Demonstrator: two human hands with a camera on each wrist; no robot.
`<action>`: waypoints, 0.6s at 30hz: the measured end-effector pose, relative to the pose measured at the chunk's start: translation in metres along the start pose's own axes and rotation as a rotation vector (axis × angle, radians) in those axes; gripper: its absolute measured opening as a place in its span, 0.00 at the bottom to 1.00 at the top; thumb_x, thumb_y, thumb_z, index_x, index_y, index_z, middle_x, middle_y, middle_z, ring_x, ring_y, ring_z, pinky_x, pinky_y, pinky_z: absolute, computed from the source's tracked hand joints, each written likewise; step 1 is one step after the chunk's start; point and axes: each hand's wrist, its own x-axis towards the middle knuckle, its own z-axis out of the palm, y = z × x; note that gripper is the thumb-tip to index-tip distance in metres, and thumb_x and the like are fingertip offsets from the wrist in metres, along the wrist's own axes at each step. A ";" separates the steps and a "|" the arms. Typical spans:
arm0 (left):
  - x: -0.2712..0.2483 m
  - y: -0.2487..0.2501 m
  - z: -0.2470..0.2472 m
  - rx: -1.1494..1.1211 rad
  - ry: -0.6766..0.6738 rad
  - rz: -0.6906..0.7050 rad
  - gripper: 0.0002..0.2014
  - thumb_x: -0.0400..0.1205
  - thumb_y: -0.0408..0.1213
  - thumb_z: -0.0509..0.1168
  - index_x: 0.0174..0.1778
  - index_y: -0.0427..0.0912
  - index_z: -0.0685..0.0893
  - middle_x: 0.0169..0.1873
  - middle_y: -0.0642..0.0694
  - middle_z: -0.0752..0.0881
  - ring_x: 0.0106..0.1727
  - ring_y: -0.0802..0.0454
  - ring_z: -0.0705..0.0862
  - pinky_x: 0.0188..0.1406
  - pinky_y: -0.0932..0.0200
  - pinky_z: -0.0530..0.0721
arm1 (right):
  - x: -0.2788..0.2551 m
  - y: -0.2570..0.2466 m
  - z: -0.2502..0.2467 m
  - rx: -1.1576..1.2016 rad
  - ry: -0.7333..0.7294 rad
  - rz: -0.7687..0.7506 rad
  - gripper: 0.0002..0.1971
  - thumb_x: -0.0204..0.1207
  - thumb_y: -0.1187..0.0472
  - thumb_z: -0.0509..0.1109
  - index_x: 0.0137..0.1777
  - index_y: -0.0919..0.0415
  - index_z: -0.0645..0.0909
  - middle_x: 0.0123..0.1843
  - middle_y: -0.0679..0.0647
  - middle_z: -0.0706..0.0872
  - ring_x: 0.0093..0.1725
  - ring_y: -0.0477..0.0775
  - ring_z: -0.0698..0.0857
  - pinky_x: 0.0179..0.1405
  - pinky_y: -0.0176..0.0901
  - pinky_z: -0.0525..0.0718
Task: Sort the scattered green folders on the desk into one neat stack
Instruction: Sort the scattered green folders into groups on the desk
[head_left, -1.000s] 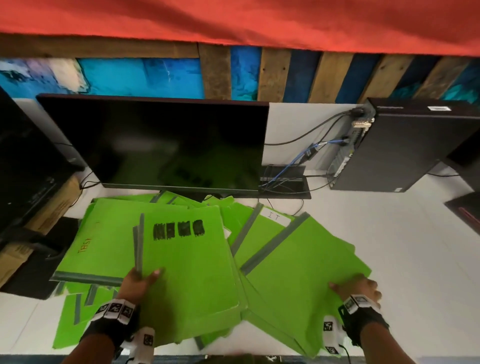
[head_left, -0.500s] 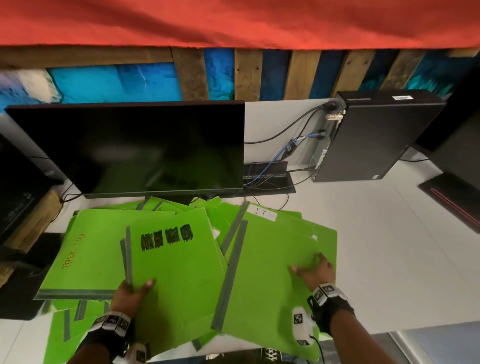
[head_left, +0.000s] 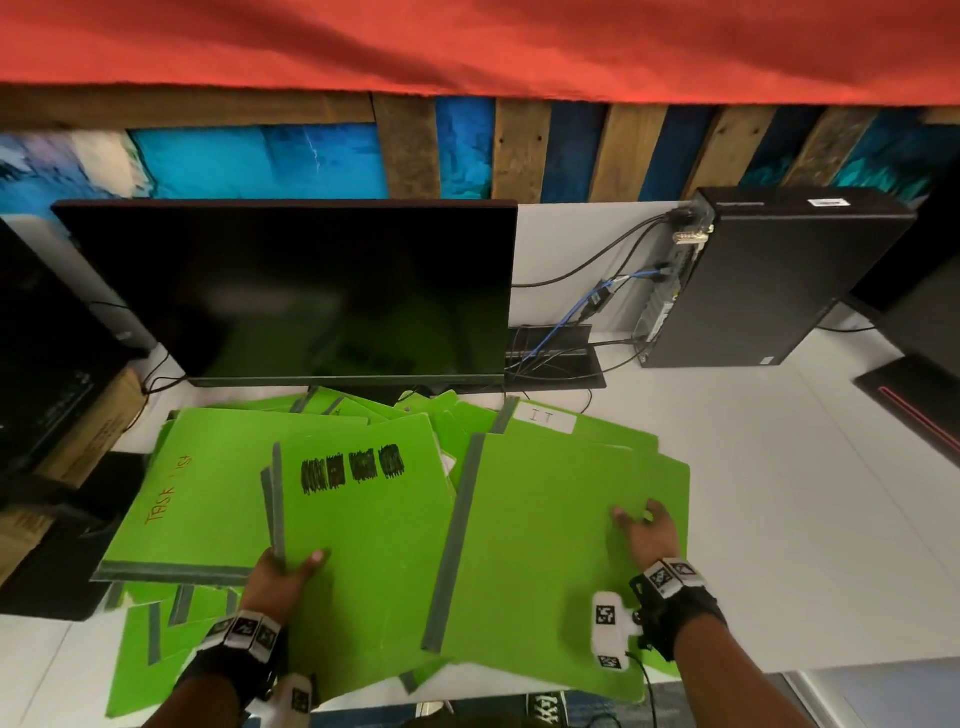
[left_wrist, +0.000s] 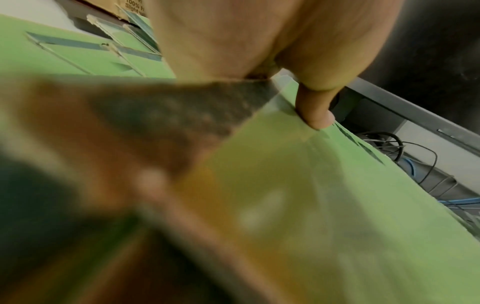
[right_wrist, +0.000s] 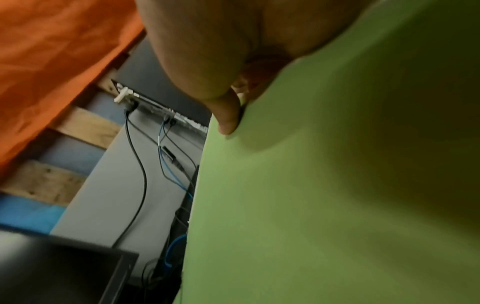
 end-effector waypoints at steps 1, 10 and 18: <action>-0.004 0.004 -0.001 -0.010 0.005 -0.001 0.36 0.76 0.45 0.73 0.70 0.23 0.70 0.69 0.22 0.75 0.69 0.28 0.75 0.69 0.39 0.73 | 0.002 -0.001 -0.008 0.017 0.026 -0.017 0.32 0.73 0.58 0.76 0.74 0.68 0.70 0.66 0.65 0.82 0.63 0.66 0.82 0.65 0.59 0.79; 0.009 0.009 0.008 -0.229 0.005 0.064 0.25 0.72 0.45 0.77 0.55 0.34 0.77 0.53 0.27 0.84 0.55 0.28 0.83 0.58 0.30 0.81 | 0.002 -0.029 -0.098 0.208 0.161 -0.143 0.17 0.81 0.63 0.65 0.68 0.67 0.79 0.60 0.68 0.85 0.50 0.59 0.82 0.51 0.42 0.74; -0.006 0.040 0.050 -0.338 -0.130 0.208 0.21 0.68 0.46 0.79 0.51 0.43 0.81 0.49 0.34 0.88 0.53 0.30 0.86 0.54 0.31 0.83 | -0.008 -0.021 -0.052 0.256 -0.010 -0.133 0.22 0.79 0.62 0.69 0.72 0.67 0.75 0.65 0.61 0.83 0.62 0.59 0.82 0.68 0.49 0.76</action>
